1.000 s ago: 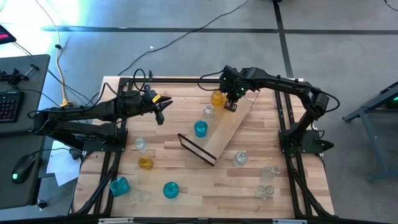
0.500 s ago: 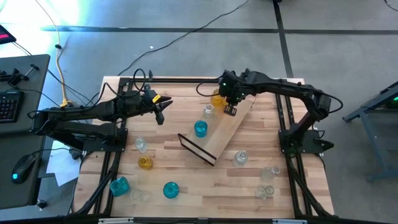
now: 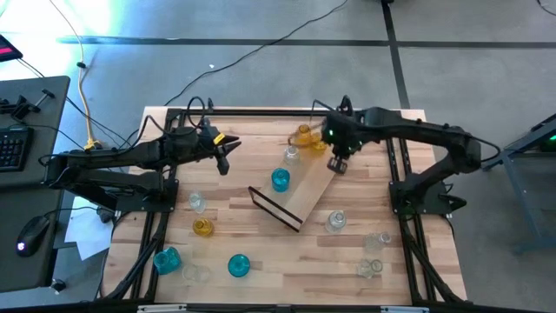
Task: Sort vases onto shelf
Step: Put the middle right transparent vase on the shelf
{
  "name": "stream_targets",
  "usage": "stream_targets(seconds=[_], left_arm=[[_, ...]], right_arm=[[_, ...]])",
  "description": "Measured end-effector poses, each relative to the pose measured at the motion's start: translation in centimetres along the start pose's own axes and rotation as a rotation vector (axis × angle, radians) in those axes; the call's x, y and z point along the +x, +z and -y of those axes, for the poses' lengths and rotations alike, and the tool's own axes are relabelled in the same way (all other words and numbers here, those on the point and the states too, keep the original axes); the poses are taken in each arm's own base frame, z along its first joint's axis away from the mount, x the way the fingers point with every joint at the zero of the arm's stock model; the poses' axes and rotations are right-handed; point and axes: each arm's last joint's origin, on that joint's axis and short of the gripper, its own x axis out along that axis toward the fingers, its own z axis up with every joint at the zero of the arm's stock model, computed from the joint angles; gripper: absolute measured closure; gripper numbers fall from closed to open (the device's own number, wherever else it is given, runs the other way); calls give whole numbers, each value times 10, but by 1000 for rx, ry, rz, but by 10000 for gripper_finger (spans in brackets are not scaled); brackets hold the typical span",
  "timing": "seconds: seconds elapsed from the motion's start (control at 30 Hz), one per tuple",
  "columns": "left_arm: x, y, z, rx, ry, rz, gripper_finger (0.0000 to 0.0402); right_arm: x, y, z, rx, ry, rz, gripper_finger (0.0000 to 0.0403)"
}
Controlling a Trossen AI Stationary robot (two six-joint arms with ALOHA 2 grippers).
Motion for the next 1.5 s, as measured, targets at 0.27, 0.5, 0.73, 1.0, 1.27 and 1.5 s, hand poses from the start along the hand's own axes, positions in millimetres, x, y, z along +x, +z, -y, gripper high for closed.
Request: stream_targets(seconds=[0.27, 0.5, 0.73, 1.0, 1.27, 1.5], left_arm=[[-1, -13, 0, -10, -16, -132, 330], [-4, -6, 15, 3, -94, -57, 330], [-10, -7, 33, 60, -191, -41, 330], [-17, -11, 50, 112, -267, -30, 330], [-19, -13, 59, 133, -274, -32, 330], [-12, -17, 62, 184, -270, -57, 330]], right_arm=[[-2, -32, -49, 30, 5, -120, 403], [-12, -56, -91, 111, -9, -122, 403], [-25, -95, -118, 250, -152, -142, 403], [-31, -115, -136, 249, -95, -209, 403], [-35, -126, -144, 256, -103, -194, 403], [-41, -142, -155, 330, -96, -191, 403]])
